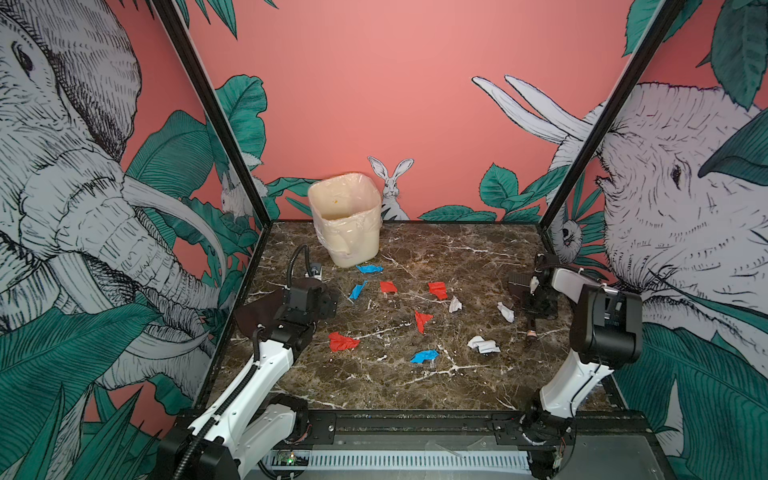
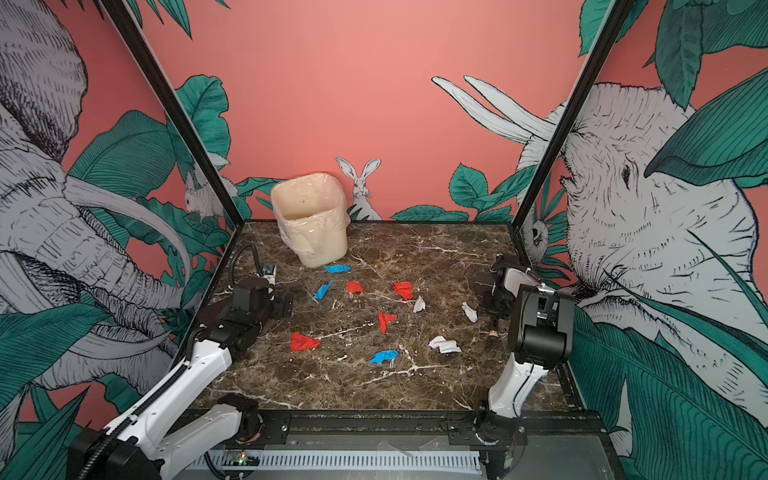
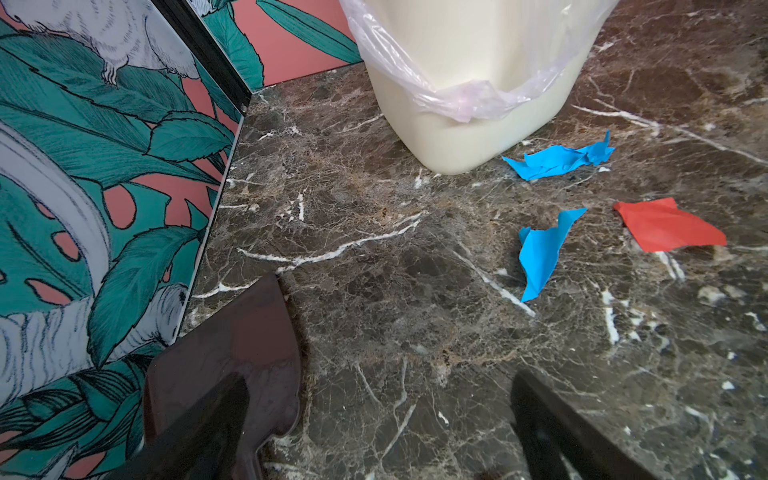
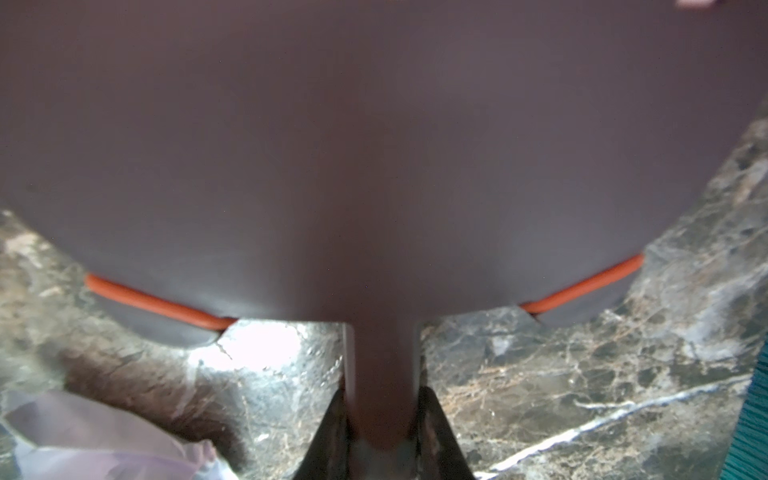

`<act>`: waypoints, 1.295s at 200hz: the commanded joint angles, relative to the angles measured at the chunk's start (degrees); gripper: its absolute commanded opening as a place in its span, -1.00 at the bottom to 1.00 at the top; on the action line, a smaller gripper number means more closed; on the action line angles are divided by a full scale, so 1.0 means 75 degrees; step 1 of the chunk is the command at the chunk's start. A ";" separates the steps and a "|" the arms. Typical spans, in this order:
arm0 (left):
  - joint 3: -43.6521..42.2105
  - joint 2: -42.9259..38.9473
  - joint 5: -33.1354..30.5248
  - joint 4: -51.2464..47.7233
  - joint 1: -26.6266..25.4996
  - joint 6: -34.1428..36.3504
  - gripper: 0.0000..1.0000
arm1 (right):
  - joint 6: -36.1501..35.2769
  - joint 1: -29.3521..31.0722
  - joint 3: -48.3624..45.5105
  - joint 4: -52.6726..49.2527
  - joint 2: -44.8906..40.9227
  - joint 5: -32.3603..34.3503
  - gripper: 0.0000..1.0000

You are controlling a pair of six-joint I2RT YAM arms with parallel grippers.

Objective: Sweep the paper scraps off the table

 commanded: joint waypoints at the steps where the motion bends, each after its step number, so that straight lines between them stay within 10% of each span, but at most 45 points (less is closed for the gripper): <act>1: 0.0096 -0.0159 -0.0120 -0.0119 -0.0055 -0.0177 0.99 | -0.0030 0.0010 -0.0060 -0.0073 0.0294 -0.0064 -0.95; 162: 0.0595 0.0022 0.0646 -0.0413 -0.0916 -0.0671 0.99 | 0.0291 0.0476 0.0215 -0.0474 -0.2262 0.0057 -1.00; 259: 0.1815 0.0246 0.1540 -0.0745 -0.2773 -0.2242 1.00 | 0.0486 0.2790 0.0685 -0.1141 -0.3633 -0.0303 -1.00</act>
